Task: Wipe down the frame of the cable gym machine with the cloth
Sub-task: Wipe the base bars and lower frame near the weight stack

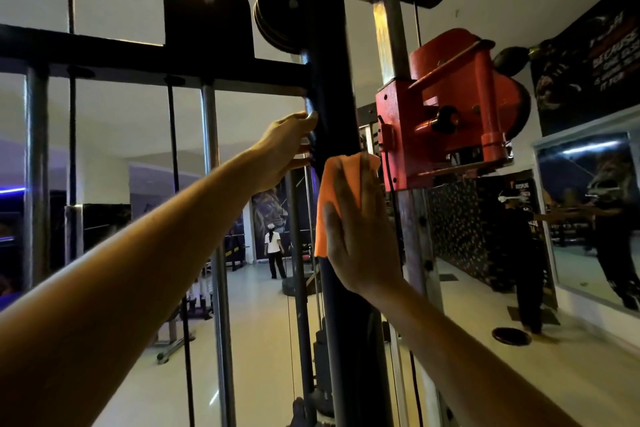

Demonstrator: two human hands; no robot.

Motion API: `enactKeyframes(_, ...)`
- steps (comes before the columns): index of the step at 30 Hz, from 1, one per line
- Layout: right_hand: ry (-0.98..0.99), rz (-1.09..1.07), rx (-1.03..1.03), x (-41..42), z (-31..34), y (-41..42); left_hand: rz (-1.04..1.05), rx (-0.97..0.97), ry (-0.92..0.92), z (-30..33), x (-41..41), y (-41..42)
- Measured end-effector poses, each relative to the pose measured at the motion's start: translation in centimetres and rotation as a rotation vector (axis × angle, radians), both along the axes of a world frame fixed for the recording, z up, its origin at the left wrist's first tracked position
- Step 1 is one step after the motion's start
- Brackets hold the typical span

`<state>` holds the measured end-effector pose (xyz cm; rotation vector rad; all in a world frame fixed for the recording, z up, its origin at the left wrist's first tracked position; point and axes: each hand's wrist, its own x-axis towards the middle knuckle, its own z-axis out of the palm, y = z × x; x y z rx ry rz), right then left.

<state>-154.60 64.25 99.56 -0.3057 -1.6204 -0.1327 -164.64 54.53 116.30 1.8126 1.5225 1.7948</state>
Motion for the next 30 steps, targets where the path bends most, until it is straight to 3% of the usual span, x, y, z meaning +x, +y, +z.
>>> enactKeyframes(5,0.034,0.136,-0.037,0.2,5.2,-0.3,-0.009,-0.020,0.021,0.1,-0.3,-0.2)
enactKeyframes(8,0.034,0.062,0.031,-0.3,6.7,0.1,-0.012,-0.018,0.011,0.1,-0.6,-0.1)
enactKeyframes(15,0.039,0.068,-0.027,-0.3,-3.0,0.0,-0.032,-0.056,0.016,-2.1,-2.3,1.0)
enactKeyframes(18,0.070,0.147,-0.096,-0.3,-1.1,-0.4,-0.034,-0.060,0.011,-2.7,-2.4,1.1)
enactKeyframes(23,0.048,-0.009,-0.035,-0.5,2.3,0.0,-0.045,-0.068,-0.008,-3.2,-2.4,0.8)
enactKeyframes(30,-0.017,0.001,-0.051,0.0,-8.3,-0.9,-0.069,-0.042,-0.068,-6.6,-1.8,0.6)
